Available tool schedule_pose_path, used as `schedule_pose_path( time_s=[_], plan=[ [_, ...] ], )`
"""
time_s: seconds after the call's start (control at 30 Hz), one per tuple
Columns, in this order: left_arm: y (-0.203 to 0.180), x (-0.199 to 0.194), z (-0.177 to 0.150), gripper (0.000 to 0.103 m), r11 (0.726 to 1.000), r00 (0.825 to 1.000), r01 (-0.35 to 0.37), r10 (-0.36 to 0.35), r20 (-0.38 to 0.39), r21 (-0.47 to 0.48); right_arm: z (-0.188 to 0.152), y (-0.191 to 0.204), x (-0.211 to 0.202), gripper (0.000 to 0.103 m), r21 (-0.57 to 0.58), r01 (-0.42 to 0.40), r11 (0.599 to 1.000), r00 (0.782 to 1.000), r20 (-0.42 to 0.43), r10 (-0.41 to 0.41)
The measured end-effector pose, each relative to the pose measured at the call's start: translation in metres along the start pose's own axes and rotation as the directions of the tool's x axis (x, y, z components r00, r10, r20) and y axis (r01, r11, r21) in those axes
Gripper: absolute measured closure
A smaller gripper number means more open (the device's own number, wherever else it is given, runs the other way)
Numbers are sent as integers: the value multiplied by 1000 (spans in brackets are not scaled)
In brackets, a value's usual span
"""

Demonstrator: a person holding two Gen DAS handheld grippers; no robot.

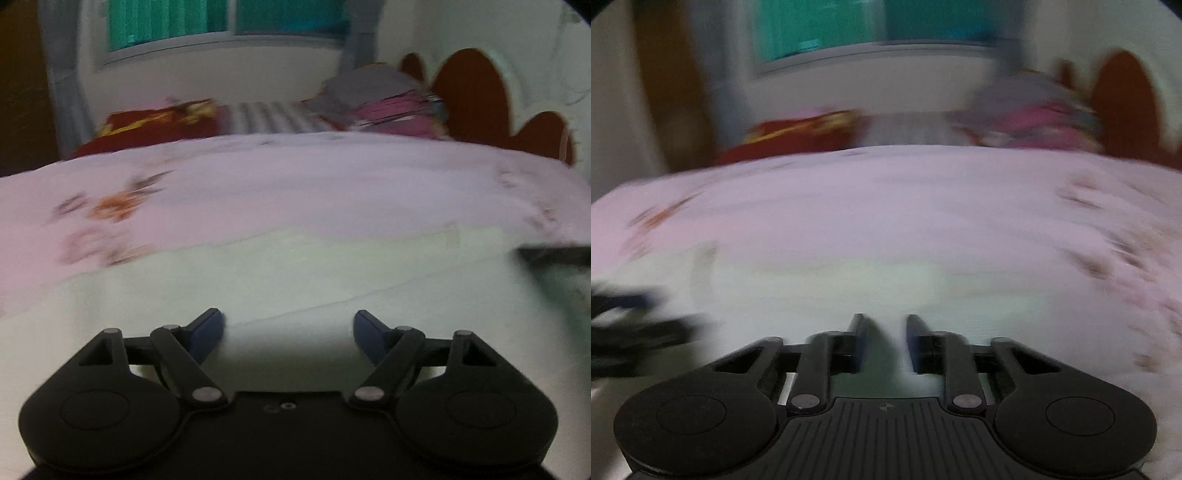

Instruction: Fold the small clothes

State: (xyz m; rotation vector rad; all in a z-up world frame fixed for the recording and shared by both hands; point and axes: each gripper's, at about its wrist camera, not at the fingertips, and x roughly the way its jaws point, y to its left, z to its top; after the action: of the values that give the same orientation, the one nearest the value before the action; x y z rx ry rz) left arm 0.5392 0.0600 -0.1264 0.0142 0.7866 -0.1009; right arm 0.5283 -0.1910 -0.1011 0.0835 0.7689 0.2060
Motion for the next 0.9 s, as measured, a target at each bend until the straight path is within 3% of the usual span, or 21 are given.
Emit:
schedule_pose_path(
  time_s=[0.07, 0.1, 0.2, 0.3, 0.4, 0.53, 0.6, 0.73, 0.9],
  plan=[
    [11, -3, -6, 23, 1000, 1000, 19, -20, 13, 17, 8, -28, 5, 103, 69, 106, 992, 994, 1, -106],
    [9, -5, -6, 23, 999, 1000, 15, -15, 14, 35, 11, -38, 8, 103, 90, 123, 988, 992, -9, -122],
    [3, -15, -2, 26, 1000, 999, -2, 1, 37, 28, 16, -46, 8, 103, 91, 117, 989, 993, -16, -116],
    [-6, -27, -5, 25, 999, 996, 38, -39, 79, 16, 15, -44, -11, 103, 116, 89, 989, 996, 16, -92],
    [-11, -15, -13, 24, 998, 999, 40, -40, 4, 54, 3, -44, -11, 103, 127, 74, 989, 996, -49, -68],
    [-8, -36, -16, 25, 998, 998, 34, -36, 51, 46, -11, -34, -36, 103, 103, 85, 991, 996, -38, -82],
    [-8, -50, -22, 25, 997, 994, 64, -66, 87, 32, -19, -30, -57, 103, 103, 66, 992, 998, -14, -65],
    [-13, -42, -39, 24, 997, 997, 76, -76, -1, 32, -53, -21, -74, 103, 104, 69, 992, 995, -77, -61],
    [-13, -50, -42, 22, 998, 997, 65, -65, 39, 15, -60, -14, -98, 103, 94, 96, 991, 995, -13, -96]
  ],
)
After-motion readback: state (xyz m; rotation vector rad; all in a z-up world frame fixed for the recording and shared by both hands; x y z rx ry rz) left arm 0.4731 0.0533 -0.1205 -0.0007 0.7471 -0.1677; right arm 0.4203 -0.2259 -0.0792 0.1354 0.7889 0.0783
